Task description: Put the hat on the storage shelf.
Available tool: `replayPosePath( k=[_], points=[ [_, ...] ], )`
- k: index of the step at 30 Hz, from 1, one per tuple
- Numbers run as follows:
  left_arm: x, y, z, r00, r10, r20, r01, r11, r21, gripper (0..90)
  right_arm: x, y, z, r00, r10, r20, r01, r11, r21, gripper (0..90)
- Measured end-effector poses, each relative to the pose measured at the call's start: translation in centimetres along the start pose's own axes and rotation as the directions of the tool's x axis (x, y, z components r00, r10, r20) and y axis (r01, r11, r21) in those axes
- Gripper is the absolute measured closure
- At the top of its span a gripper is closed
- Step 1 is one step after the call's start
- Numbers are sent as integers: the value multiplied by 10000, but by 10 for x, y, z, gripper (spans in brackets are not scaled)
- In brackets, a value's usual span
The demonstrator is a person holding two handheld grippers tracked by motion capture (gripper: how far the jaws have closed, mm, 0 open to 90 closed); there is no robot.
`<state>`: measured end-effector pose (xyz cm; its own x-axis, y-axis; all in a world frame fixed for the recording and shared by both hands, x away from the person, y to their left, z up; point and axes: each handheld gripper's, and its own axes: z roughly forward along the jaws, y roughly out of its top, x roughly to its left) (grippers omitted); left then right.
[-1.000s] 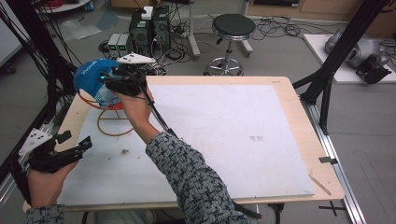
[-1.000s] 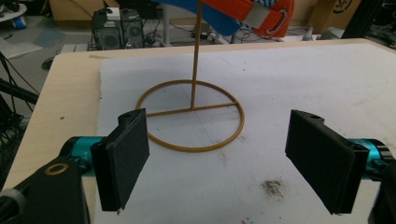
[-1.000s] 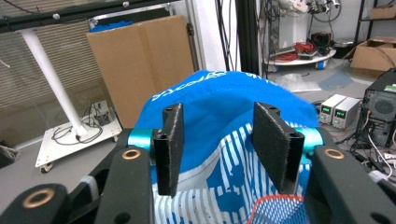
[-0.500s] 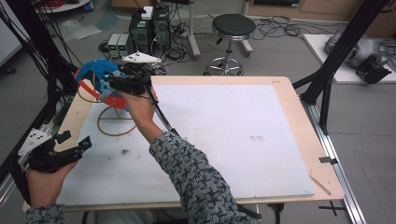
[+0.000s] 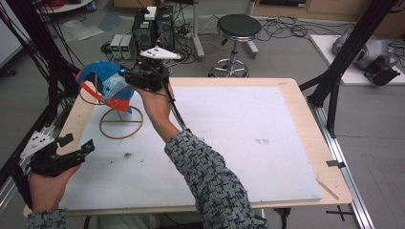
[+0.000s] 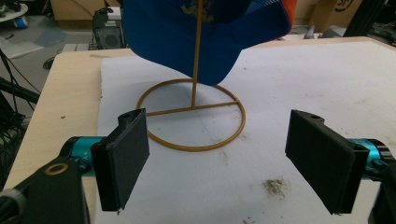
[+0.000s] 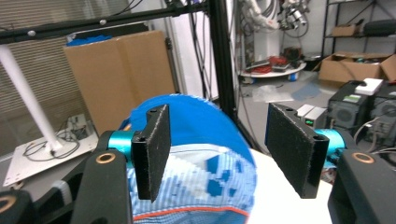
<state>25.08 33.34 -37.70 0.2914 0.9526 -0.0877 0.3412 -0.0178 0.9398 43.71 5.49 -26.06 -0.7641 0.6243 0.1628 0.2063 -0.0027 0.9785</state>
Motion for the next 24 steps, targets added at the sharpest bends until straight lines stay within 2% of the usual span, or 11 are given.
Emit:
replayPosePath(
  k=[7, 13, 17, 20, 22, 24],
  points=[
    [1, -1, 0, 10000, -7, -43, 7, 10000, 5, 217, -20, 9, -23, 9981, 79, 604, -59, 9995, -326, 352],
    [1, -1, 2, 10000, 44, -53, -44, 10000, 52, 217, -43, 12, -48, 9915, 338, 1258, -277, 9983, -503, 284],
    [-1, -1, 4, 10000, 88, -38, -87, 9999, 111, 217, -60, 17, -67, 9832, 617, 1716, -527, 9970, -566, 226],
    [-1, -1, 6, 9999, 111, -25, -111, 9998, 149, 217, -71, 21, -86, 9760, 623, 2087, -453, 9953, -853, 218],
    [-2, -1, 6, 10000, 87, -31, -86, 9999, 130, 217, -80, 21, -100, 9702, 683, 2324, -457, 9938, -1014, 205],
    [-3, -1, 6, 9999, 112, -26, -111, 9999, 130, 217, -90, 22, -114, 9617, 751, 2637, -516, 9941, -950, 170]
  ],
)
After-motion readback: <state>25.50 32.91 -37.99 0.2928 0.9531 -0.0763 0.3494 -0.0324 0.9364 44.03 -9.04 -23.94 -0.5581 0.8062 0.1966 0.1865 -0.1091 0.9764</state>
